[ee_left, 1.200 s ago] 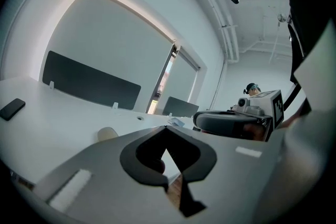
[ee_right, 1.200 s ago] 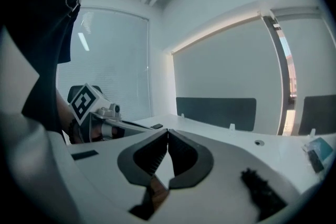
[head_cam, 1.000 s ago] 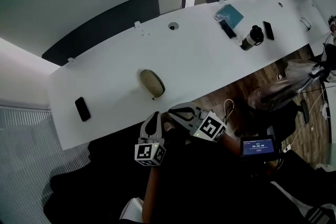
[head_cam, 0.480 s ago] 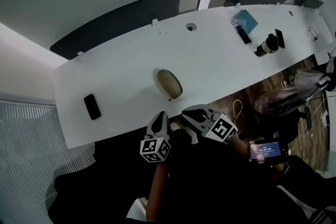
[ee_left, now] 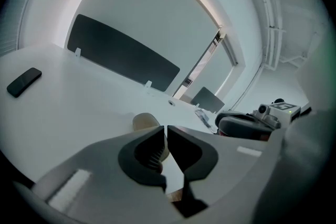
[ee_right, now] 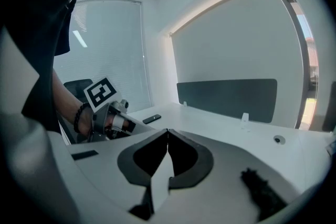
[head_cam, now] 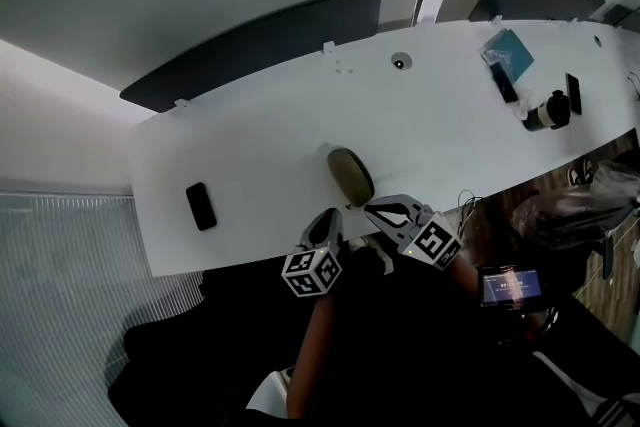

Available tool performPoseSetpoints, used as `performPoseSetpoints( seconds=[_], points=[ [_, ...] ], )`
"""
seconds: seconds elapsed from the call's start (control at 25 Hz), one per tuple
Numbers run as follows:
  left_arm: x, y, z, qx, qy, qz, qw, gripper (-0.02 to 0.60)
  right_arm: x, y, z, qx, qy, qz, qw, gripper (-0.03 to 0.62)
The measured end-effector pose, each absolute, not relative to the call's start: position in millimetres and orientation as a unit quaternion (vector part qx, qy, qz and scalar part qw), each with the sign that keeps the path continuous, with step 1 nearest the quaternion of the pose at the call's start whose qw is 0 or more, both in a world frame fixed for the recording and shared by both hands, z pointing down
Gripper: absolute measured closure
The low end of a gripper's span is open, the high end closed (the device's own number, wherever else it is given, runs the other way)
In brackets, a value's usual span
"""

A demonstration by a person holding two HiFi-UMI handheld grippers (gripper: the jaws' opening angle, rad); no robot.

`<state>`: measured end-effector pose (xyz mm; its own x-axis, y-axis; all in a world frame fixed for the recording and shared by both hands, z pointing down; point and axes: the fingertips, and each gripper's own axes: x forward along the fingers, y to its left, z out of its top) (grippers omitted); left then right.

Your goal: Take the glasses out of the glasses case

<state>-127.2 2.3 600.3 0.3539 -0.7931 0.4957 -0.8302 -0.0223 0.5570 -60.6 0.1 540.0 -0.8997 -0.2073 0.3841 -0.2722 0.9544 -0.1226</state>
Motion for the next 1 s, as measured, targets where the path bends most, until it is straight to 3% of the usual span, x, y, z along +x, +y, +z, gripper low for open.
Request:
performPoseSetpoints(
  seconds=[0.36, 0.72, 0.88, 1.0],
  points=[
    [-118.9, -54.8, 635.5, 0.681, -0.58, 0.129, 0.427, 0.523, -57.1, -55.2, 581.4, 0.075, -0.969, 0.044, 0.23, 0.585],
    [-102.2, -74.4, 672.2, 0.638, -0.532, 0.133, 0.541, 0.215, -38.9, -74.7, 648.0, 0.045, -0.936, 0.003, 0.349, 0.585],
    [-99.3, -87.1, 686.1, 0.621, -0.525, 0.14, 0.566, 0.159, -45.2, -69.8, 678.8, 0.014, -0.921, -0.009, 0.388, 0.585],
    [-99.5, -92.3, 698.1, 0.61, -0.521, 0.153, 0.577, 0.151, -56.8, -62.4, 690.3, -0.009, -0.917, -0.013, 0.398, 0.585]
  ],
)
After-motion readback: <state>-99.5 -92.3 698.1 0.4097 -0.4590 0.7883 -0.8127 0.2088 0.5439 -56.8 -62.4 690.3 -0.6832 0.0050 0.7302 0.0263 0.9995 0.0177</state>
